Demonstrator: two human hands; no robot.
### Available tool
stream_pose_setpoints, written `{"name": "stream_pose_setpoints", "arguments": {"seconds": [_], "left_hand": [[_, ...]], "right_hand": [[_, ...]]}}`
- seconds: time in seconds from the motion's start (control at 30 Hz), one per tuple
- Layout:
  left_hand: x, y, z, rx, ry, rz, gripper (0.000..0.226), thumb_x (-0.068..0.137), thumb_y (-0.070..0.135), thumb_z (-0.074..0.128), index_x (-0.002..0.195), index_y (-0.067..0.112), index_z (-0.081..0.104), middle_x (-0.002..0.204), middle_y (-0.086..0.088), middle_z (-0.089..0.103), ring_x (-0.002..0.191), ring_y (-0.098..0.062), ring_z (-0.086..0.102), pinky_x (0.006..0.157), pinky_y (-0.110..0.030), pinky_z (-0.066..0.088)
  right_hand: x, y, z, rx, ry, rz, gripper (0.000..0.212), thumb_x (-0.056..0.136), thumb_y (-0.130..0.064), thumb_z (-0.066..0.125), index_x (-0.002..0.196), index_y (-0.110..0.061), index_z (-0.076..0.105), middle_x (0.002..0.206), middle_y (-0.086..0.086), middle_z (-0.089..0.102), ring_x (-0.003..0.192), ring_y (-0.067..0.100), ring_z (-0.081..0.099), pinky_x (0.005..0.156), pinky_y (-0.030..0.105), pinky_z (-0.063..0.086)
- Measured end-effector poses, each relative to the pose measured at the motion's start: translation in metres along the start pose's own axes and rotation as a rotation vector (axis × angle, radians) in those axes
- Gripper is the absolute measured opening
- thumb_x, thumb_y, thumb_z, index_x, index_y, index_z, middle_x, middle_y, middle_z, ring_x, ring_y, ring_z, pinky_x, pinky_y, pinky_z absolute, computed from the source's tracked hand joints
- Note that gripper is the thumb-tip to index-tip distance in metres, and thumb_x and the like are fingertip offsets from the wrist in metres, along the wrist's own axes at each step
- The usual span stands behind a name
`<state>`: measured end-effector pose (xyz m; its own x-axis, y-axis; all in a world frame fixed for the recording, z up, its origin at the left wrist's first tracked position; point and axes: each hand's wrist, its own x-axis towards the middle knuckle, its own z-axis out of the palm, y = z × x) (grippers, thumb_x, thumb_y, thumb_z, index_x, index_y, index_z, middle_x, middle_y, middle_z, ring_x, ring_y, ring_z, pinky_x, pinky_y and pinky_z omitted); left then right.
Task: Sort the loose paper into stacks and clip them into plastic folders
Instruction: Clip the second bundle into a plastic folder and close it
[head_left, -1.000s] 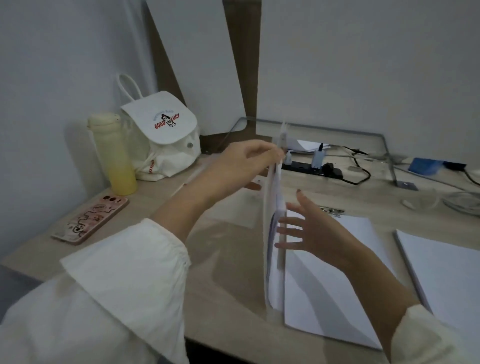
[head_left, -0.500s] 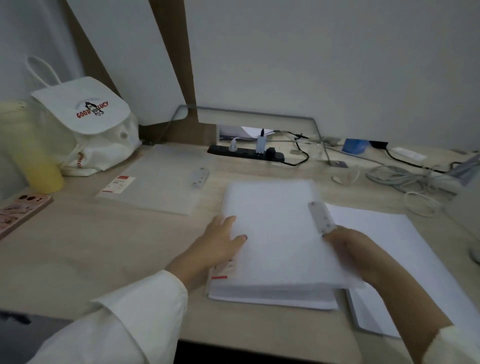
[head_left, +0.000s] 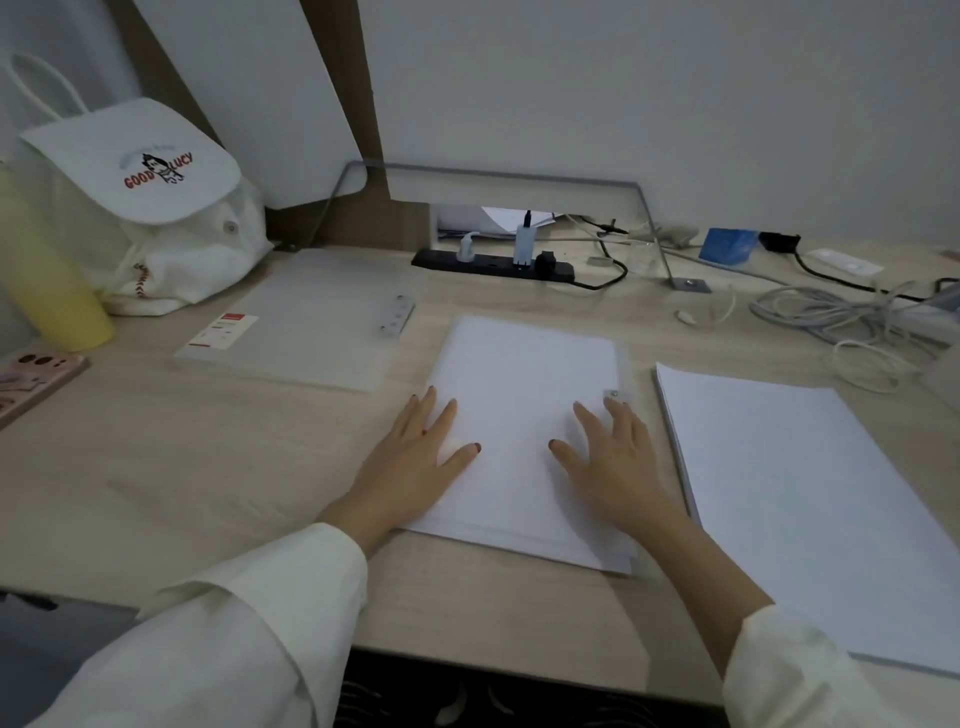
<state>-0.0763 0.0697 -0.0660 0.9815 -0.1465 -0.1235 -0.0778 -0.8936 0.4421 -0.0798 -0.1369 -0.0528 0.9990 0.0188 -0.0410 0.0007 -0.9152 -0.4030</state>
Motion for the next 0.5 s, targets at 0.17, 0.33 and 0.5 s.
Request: {"name": "stream_pose_setpoints", "arguments": {"seconds": [0.17, 0.33, 0.5], "left_hand": [[0.01, -0.01, -0.018, -0.105, 0.145, 0.03, 0.052, 0.096, 0.043, 0.037, 0.144, 0.025, 0.03, 0.158, 0.005, 0.014, 0.145, -0.011, 0.011, 0.115, -0.029, 0.013], [0.028, -0.083, -0.074, -0.072, 0.47, -0.08, 0.041, 0.091, 0.025, 0.052, 0.131, 0.018, 0.051, 0.146, -0.005, 0.04, 0.136, -0.021, 0.032, 0.111, -0.033, 0.026], [0.059, -0.178, -0.134, -0.014, 0.483, -0.457, 0.056, 0.086, 0.039, 0.058, 0.133, 0.01, 0.048, 0.14, -0.02, 0.044, 0.126, -0.039, 0.042, 0.106, -0.046, 0.036]], "right_hand": [[0.018, -0.02, 0.017, -0.032, -0.037, -0.089, 0.057, 0.098, -0.044, 0.027, 0.149, -0.023, 0.014, 0.159, 0.009, 0.0, 0.147, 0.025, -0.004, 0.119, 0.035, -0.002], [0.041, -0.039, 0.028, -0.016, -0.015, -0.136, 0.055, 0.098, -0.045, 0.027, 0.148, -0.027, 0.016, 0.159, 0.005, 0.004, 0.147, 0.022, 0.0, 0.119, 0.034, 0.0], [0.054, -0.044, 0.043, -0.077, 0.041, -0.133, 0.056, 0.097, -0.049, 0.021, 0.149, -0.029, 0.013, 0.16, 0.002, 0.004, 0.147, 0.02, -0.001, 0.12, 0.033, 0.0]]}}
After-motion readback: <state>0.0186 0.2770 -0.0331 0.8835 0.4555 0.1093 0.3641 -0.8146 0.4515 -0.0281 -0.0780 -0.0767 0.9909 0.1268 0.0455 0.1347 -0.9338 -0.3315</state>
